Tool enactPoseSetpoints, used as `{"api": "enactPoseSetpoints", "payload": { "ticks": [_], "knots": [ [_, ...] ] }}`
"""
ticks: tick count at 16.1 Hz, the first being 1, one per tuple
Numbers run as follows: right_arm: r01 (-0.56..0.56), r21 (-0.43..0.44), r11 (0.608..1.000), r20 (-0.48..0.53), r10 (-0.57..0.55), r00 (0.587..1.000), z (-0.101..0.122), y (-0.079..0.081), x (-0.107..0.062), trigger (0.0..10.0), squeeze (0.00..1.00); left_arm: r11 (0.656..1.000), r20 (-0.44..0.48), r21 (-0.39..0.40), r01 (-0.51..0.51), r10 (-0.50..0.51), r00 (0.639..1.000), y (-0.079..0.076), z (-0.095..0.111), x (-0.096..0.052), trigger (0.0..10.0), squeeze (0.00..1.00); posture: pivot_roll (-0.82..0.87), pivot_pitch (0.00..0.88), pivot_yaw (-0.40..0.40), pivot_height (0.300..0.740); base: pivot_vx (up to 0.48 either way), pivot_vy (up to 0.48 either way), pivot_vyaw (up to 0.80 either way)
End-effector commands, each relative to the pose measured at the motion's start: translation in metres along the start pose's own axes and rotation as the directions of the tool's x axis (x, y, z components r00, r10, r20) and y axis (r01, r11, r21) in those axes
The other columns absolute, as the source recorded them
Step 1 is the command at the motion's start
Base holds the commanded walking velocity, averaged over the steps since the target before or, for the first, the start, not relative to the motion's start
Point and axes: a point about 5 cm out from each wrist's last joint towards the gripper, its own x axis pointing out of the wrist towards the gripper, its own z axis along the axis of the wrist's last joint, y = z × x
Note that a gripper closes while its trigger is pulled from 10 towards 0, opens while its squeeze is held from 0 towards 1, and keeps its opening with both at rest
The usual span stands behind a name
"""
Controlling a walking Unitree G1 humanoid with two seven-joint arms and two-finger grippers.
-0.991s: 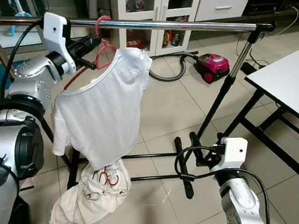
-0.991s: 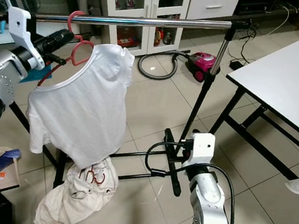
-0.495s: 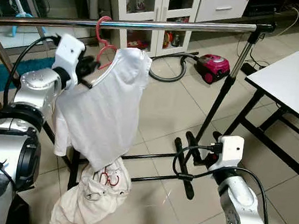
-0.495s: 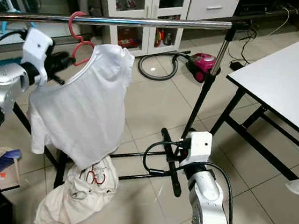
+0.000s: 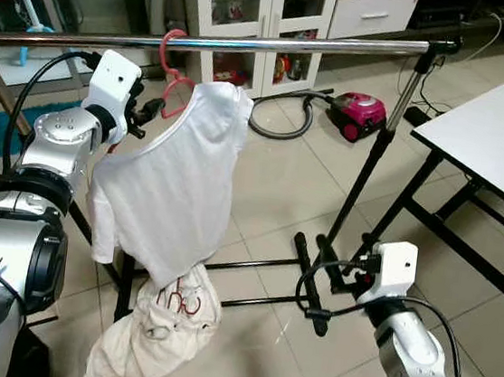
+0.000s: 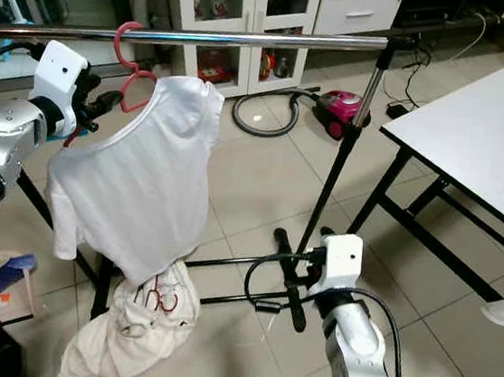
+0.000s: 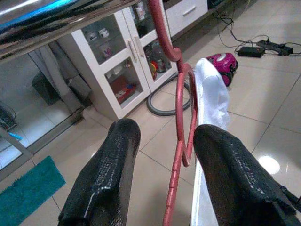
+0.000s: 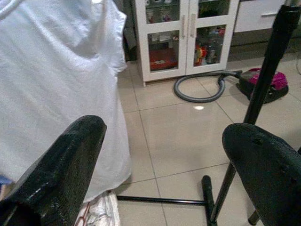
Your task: Hang hanger
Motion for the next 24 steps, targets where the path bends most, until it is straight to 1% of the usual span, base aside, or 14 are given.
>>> {"api": "enactPoseSetpoints", "payload": {
  "ticks": [1,4,7,10,11,12,15,16,17,20,24],
  "knots": [
    [-0.021,0.003,1.000,-0.002,0.021,1.000,0.002,0.003,-0.003,10.0,0.00,1.000,-0.004,0.029,0.002,-0.002,1.000,0.001,0.011,0.004,10.0,1.00,-0.13,0.027,0.055,0.740,0.000,0.000,0.00],
    [-0.028,0.004,1.000,-0.023,0.028,0.999,0.000,0.005,-0.013,10.0,0.00,1.000,-0.014,0.026,-0.006,0.006,1.000,0.000,0.017,0.007,10.0,1.00,-0.15,0.055,0.059,0.740,0.000,0.000,0.00],
    [-0.027,-0.001,1.000,-0.039,0.027,0.999,-0.001,0.006,-0.023,10.0,0.00,0.999,-0.036,0.023,-0.027,0.028,0.999,0.001,0.017,0.008,10.0,1.00,-0.18,0.076,0.067,0.740,0.000,0.000,0.00],
    [-0.019,-0.002,1.000,-0.054,0.019,0.998,-0.001,0.007,-0.033,10.0,0.00,0.996,-0.083,0.011,-0.084,0.084,0.993,0.002,0.008,0.007,10.0,1.00,-0.20,0.095,0.074,0.740,0.000,0.000,0.00],
    [-0.013,-0.004,1.000,-0.062,0.013,0.998,-0.001,0.007,-0.038,10.0,0.00,0.994,-0.108,-0.006,-0.113,0.112,0.988,0.003,0.003,0.006,10.0,1.00,-0.22,0.103,0.076,0.740,0.000,0.000,0.00],
    [-0.010,-0.004,1.000,-0.067,0.010,0.998,-0.001,0.007,-0.042,10.0,0.00,0.990,-0.121,-0.022,-0.137,0.133,0.984,0.004,0.000,0.005,10.0,0.00,-0.22,0.107,0.077,0.740,0.000,0.000,0.00],
    [-0.002,-0.005,1.000,-0.080,0.001,0.997,-0.002,0.007,-0.048,10.0,0.00,0.980,-0.141,-0.071,-0.186,0.175,0.975,0.006,-0.006,0.003,10.0,0.00,-0.24,0.118,0.080,0.740,0.000,0.000,0.00],
    [-0.001,-0.004,1.000,-0.083,0.001,0.997,-0.002,0.008,-0.050,10.0,0.00,0.979,-0.143,-0.072,-0.189,0.177,0.974,0.006,-0.007,0.003,10.0,0.00,-0.24,0.120,0.081,0.740,0.000,0.000,0.00],
    [-0.002,-0.003,1.000,-0.085,0.002,0.996,-0.001,0.009,-0.051,10.0,0.00,0.980,-0.129,-0.096,-0.175,0.162,0.978,0.005,-0.007,0.004,0.0,0.00,-0.24,0.120,0.082,0.740,0.000,0.000,0.00],
    [-0.007,0.000,1.000,-0.086,0.007,0.996,0.000,0.010,-0.049,10.0,0.00,0.977,-0.118,-0.116,-0.181,0.167,0.979,0.003,-0.004,0.005,0.0,0.00,-0.24,0.116,0.084,0.740,0.000,0.000,0.00],
    [-0.014,0.003,1.000,-0.088,0.015,0.996,0.000,0.012,-0.046,10.0,0.00,0.977,-0.098,-0.160,-0.143,0.128,0.987,-0.002,-0.003,0.008,0.0,0.00,-0.24,0.115,0.085,0.740,0.000,0.000,0.00]
  ]
}}
